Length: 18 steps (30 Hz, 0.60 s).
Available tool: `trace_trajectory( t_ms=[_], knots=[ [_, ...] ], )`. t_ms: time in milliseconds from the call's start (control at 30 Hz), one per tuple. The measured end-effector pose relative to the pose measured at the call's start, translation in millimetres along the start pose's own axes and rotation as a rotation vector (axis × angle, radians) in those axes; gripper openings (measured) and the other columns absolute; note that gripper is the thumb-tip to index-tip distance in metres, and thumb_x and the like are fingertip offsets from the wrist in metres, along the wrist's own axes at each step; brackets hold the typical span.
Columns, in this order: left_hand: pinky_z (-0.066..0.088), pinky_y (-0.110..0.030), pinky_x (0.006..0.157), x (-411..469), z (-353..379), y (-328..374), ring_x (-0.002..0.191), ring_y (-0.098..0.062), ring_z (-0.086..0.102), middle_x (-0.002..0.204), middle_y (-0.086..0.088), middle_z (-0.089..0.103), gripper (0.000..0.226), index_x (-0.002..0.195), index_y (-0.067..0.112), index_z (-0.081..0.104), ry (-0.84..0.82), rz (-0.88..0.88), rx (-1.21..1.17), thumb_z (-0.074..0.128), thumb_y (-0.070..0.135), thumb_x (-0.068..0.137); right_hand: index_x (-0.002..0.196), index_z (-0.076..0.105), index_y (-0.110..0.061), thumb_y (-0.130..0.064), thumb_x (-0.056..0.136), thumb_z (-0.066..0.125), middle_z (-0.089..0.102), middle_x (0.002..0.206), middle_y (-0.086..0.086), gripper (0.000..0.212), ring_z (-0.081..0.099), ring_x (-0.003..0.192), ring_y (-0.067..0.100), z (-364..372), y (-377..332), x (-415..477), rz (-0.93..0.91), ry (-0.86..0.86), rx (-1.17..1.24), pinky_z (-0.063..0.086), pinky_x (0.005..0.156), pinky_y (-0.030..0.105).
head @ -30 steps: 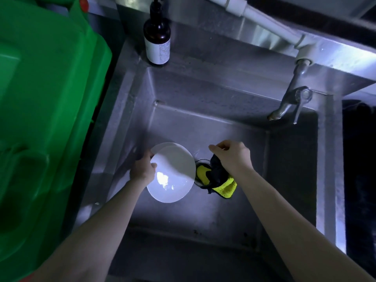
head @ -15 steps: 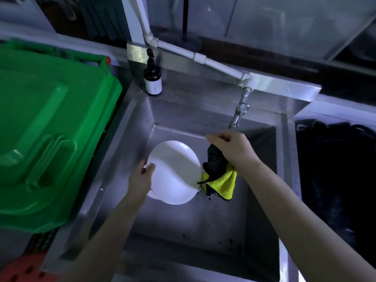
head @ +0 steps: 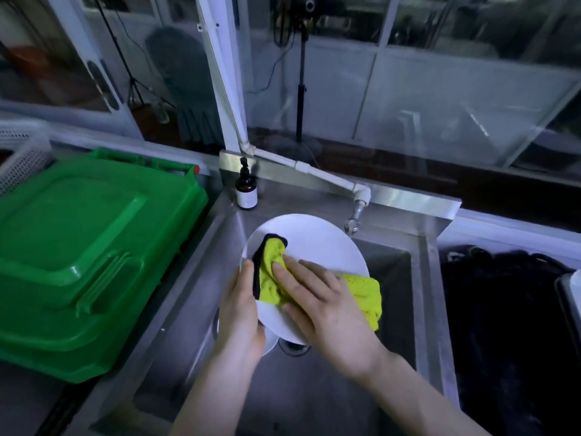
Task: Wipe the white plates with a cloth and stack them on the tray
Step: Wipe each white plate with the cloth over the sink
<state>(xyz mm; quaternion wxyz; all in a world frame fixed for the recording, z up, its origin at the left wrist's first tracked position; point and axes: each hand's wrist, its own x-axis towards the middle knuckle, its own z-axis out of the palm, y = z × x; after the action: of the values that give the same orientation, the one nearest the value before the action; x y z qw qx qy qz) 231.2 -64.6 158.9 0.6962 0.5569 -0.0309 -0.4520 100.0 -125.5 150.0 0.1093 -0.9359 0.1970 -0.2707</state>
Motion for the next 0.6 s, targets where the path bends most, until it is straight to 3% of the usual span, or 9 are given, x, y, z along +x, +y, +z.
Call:
trace_trajectory(
  t_ms=[67,200,333,467,600],
  knots=[
    [0.054,-0.041,0.100,-9.2,5.7,4.1,0.108,-0.023,0.071,0.117,-0.008,0.075,0.056,0.119,0.007,0.071,-0.059,-0.055,-0.070,0.070,0.050,0.084,0.142,0.052,-0.020,-0.029,0.103,0.049,0.048,0.148,-0.002,0.040,0.056,0.119,0.028,-7.8,-6.2,-1.2,-0.073,0.054,-0.016,0.049,0.092,0.041],
    [0.057,-0.027,0.076,-21.3,18.0,8.2,0.100,-0.010,0.074,0.110,0.003,0.078,0.033,0.111,0.022,0.075,-0.088,0.069,-0.017,0.050,0.043,0.103,0.135,0.059,-0.018,-0.019,0.100,0.053,0.056,0.140,-0.002,0.035,0.058,0.100,0.028,-24.2,2.5,27.0,-0.055,0.128,0.058,0.050,0.087,0.040],
    [0.054,-0.033,0.077,-28.0,22.3,16.6,0.087,-0.006,0.074,0.100,0.010,0.079,0.031,0.092,0.033,0.080,-0.079,0.132,0.008,0.052,0.042,0.102,0.132,0.062,-0.015,-0.009,0.095,0.060,0.060,0.135,0.004,0.037,0.056,0.091,0.035,-49.7,35.9,63.9,0.167,0.200,-0.048,0.048,0.089,0.044],
    [0.054,-0.040,0.085,-29.1,23.5,34.9,0.103,-0.020,0.074,0.110,0.003,0.078,0.029,0.110,0.025,0.074,-0.062,0.194,-0.014,0.053,0.043,0.102,0.129,0.064,-0.013,-0.008,0.093,0.063,0.064,0.130,0.005,0.037,0.057,0.091,0.032,-68.5,50.3,39.4,0.153,0.188,-0.109,0.049,0.087,0.043],
    [0.054,-0.043,0.093,-27.3,32.4,33.9,0.106,-0.023,0.073,0.113,-0.004,0.077,0.039,0.113,0.017,0.073,-0.078,0.175,-0.038,0.046,0.043,0.105,0.131,0.063,-0.023,-0.013,0.094,0.061,0.059,0.136,-0.009,0.039,0.057,0.101,0.021,-59.6,11.9,-1.9,0.041,0.119,0.151,0.047,0.093,0.031]
  ],
)
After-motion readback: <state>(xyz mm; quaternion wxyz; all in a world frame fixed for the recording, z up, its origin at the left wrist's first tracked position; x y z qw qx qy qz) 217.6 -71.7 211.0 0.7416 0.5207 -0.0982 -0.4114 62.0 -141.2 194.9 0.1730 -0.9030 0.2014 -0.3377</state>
